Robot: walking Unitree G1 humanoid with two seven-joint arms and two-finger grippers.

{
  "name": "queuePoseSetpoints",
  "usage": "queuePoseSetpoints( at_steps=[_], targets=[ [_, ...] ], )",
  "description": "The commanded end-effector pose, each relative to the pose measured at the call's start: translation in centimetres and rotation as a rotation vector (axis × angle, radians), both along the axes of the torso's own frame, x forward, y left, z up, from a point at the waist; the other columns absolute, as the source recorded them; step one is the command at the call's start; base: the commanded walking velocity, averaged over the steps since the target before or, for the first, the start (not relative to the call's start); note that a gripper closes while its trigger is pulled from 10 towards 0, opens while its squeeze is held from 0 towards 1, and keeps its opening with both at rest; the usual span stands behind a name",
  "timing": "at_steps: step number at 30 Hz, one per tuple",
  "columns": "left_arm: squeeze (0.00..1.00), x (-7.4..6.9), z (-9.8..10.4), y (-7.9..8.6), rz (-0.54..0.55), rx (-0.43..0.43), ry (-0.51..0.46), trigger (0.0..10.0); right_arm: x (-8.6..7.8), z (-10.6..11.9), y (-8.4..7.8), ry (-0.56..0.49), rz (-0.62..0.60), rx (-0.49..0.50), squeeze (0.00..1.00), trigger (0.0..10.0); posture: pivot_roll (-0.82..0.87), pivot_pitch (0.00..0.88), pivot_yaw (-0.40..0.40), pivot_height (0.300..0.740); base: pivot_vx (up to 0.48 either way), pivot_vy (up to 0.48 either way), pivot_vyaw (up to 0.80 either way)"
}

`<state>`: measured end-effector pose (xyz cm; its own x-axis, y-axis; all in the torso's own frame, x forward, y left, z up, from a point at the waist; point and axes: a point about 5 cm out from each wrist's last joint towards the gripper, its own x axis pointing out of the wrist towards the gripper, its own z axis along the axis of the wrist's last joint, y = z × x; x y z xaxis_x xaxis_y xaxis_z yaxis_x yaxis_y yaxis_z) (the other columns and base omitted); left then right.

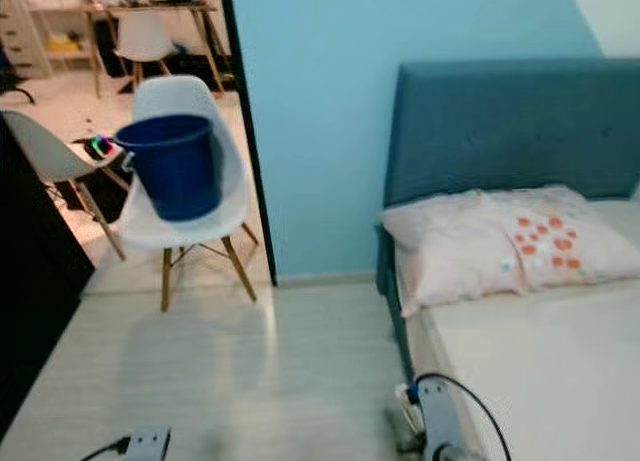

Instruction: Clean up the room

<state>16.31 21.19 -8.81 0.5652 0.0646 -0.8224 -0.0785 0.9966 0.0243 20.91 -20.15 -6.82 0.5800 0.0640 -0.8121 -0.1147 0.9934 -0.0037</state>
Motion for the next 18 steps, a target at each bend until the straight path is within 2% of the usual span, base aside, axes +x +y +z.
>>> queuePoseSetpoints(
  at_steps=[1,4,7,12,14,15,16,17,18],
  targets=[
    [0.00,-0.4,-0.2,-0.2,-0.027,0.002,0.024,10.0,-0.9,-0.5,-0.4,0.025,-0.034,0.003,0.00,10.0,0.02,0.000,0.005,0.740,0.000,0.000,0.80],
    [0.00,-0.2,-0.1,-0.1,-0.033,0.005,0.021,10.0,-1.1,-0.6,-0.2,0.028,-0.044,0.011,0.00,10.0,0.02,0.000,0.007,0.740,0.000,0.000,0.80],
    [0.00,0.7,0.3,0.1,-0.031,0.010,0.004,10.0,-1.6,-0.9,0.0,0.036,-0.055,0.021,0.00,10.0,0.02,0.000,0.004,0.740,0.000,0.000,0.80],
    [0.00,1.1,0.5,0.2,-0.008,-0.007,-0.019,10.0,-1.2,-0.6,-0.1,0.021,-0.047,0.022,0.00,10.0,0.03,0.000,-0.004,0.740,0.000,0.000,0.80],
    [0.00,1.4,0.7,0.1,0.017,-0.026,-0.047,10.0,0.6,0.4,0.5,-0.047,0.026,0.017,0.00,10.0,0.04,0.000,-0.009,0.740,0.137,0.000,0.40],
    [0.00,1.4,0.7,0.1,0.017,-0.026,-0.047,10.0,0.6,0.4,0.5,-0.047,0.026,0.017,0.00,10.0,0.04,0.000,-0.009,0.740,0.274,0.000,0.00],
    [0.00,1.5,0.7,0.1,0.028,-0.033,-0.057,10.0,1.3,0.8,0.8,-0.074,0.055,0.019,0.00,10.0,0.04,0.000,-0.009,0.740,0.274,0.000,0.00],
    [0.00,1.6,0.8,0.1,0.033,-0.037,-0.067,10.0,2.6,1.6,1.2,-0.124,0.080,0.030,0.00,10.0,0.04,0.000,-0.014,0.740,0.368,0.000,0.00],
    [0.00,1.6,0.8,0.1,0.033,-0.037,-0.067,10.0,2.6,1.6,1.2,-0.124,0.080,0.030,0.00,10.0,0.04,0.000,-0.014,0.740,0.368,0.000,0.00]
  ],
)
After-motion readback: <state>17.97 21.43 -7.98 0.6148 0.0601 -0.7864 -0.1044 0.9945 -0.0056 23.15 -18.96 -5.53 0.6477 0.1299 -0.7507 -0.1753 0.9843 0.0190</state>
